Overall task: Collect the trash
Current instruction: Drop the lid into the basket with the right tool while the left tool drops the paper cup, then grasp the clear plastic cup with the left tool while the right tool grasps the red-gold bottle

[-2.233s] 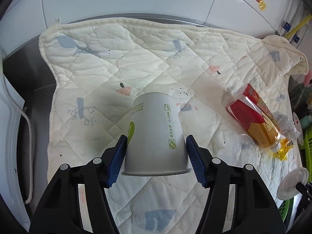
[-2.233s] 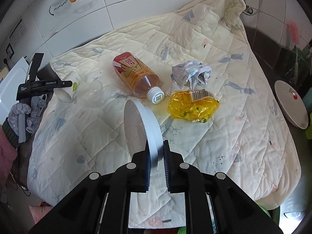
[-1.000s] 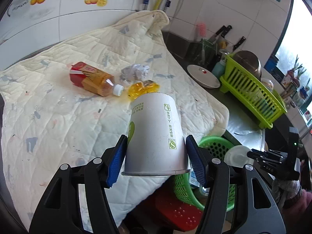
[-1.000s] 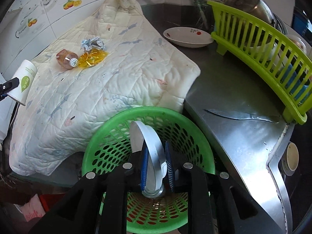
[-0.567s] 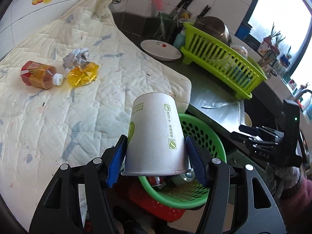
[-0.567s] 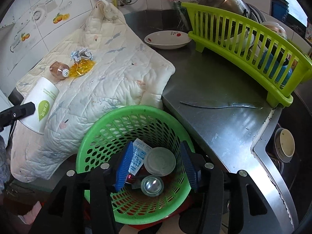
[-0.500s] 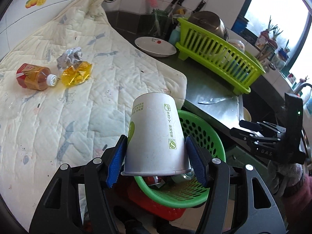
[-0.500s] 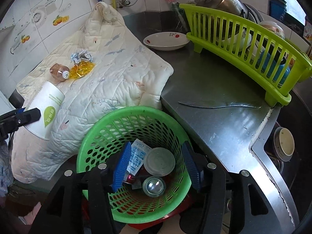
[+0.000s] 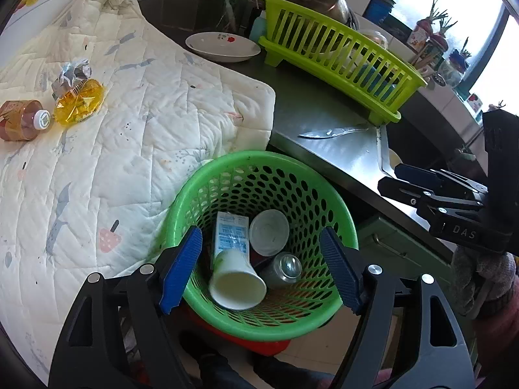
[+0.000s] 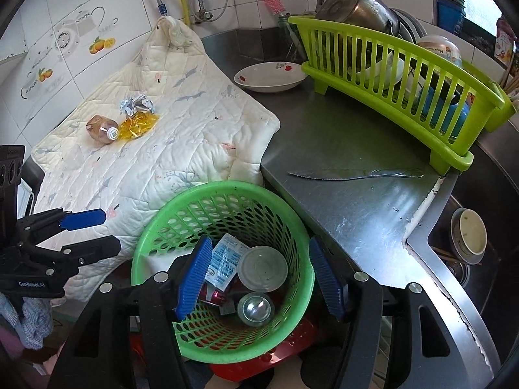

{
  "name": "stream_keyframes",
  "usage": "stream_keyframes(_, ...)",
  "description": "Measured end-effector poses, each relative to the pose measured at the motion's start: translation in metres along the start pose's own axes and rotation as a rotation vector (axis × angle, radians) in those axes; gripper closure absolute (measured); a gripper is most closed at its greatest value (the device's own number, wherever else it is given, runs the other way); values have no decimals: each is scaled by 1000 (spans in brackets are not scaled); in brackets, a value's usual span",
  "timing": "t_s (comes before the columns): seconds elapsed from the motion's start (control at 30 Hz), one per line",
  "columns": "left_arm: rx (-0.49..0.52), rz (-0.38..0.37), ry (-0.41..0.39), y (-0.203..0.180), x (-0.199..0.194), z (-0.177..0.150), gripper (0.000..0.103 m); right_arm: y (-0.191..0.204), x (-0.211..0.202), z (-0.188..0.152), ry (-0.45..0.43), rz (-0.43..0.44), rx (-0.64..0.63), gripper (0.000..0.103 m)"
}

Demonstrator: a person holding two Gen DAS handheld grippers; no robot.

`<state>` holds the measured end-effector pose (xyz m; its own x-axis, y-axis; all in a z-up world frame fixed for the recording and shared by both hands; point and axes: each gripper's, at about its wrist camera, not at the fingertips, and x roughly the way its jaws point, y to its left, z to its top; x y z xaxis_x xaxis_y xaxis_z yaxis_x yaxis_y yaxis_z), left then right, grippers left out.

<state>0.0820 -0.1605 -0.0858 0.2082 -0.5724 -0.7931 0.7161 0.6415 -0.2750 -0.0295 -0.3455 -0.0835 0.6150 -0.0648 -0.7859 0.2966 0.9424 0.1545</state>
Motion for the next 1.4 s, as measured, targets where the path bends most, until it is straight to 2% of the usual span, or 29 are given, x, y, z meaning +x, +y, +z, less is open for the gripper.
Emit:
stream_keyframes(0.17, -33, 18, -19, 12, -10, 1, 26, 7, 4, 3, 2, 18, -9, 41)
stream_keyframes(0.43, -88, 89, -75, 44, -36, 2, 26, 30, 17, 15, 12, 66, -43, 39)
stream_keyframes(1.03, -351, 245, -166, 164, -88, -15, 26, 113, 61, 58, 48, 174, -173, 39)
stream_keyframes(1.4, -481, 419, -221, 259, -116, -18, 26, 164, 94, 80, 75, 224, -230, 39)
